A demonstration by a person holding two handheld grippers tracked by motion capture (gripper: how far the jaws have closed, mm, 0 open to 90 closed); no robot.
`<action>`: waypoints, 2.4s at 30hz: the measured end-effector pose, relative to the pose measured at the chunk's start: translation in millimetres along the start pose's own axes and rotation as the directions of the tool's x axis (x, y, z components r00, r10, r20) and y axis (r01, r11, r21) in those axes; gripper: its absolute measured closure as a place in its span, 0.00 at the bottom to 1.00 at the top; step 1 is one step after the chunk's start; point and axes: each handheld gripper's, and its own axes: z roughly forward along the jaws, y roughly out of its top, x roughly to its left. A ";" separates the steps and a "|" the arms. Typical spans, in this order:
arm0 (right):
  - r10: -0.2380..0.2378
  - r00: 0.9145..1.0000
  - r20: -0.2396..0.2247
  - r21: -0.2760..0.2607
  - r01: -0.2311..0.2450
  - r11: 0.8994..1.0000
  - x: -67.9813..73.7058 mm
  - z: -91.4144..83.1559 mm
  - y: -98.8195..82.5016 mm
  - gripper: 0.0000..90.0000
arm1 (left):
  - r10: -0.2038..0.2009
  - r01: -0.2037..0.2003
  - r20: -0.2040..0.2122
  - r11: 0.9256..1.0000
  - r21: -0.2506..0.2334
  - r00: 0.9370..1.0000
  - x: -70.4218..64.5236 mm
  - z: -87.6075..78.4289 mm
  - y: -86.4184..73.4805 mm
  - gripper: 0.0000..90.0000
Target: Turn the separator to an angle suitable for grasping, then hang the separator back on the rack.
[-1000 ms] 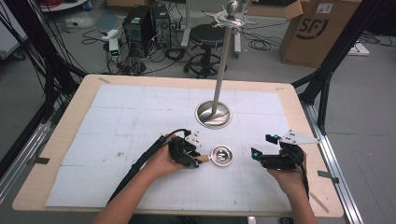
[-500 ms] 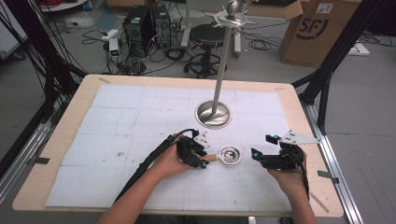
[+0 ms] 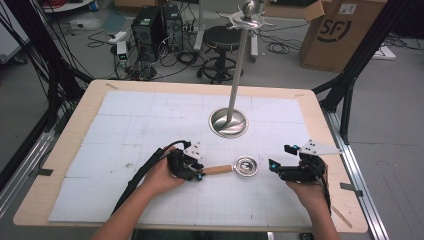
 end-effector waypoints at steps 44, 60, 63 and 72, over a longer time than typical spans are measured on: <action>0.001 1.000 0.009 0.005 -0.001 1.000 -3.6 -9.4 -4.9 0.18 | -0.287 0.193 -0.141 0.864 -0.464 0.947 38.2 -126.7 -64.1 0.19; -0.011 1.000 -0.008 0.019 0.011 1.000 -1.7 -5.5 -5.1 0.18 | -0.267 0.154 -0.147 0.837 -0.526 0.952 38.7 -139.9 -78.4 0.02; -0.012 1.000 -0.010 0.020 0.012 1.000 -0.2 -5.1 -4.5 0.18 | -0.260 0.147 -0.157 0.847 -0.512 0.953 38.5 -136.4 -76.9 0.02; -0.047 0.998 -0.039 0.044 0.049 0.998 8.3 1.5 0.1 0.18 | -0.266 0.153 -0.163 0.852 -0.501 0.950 40.5 -134.9 -78.2 0.02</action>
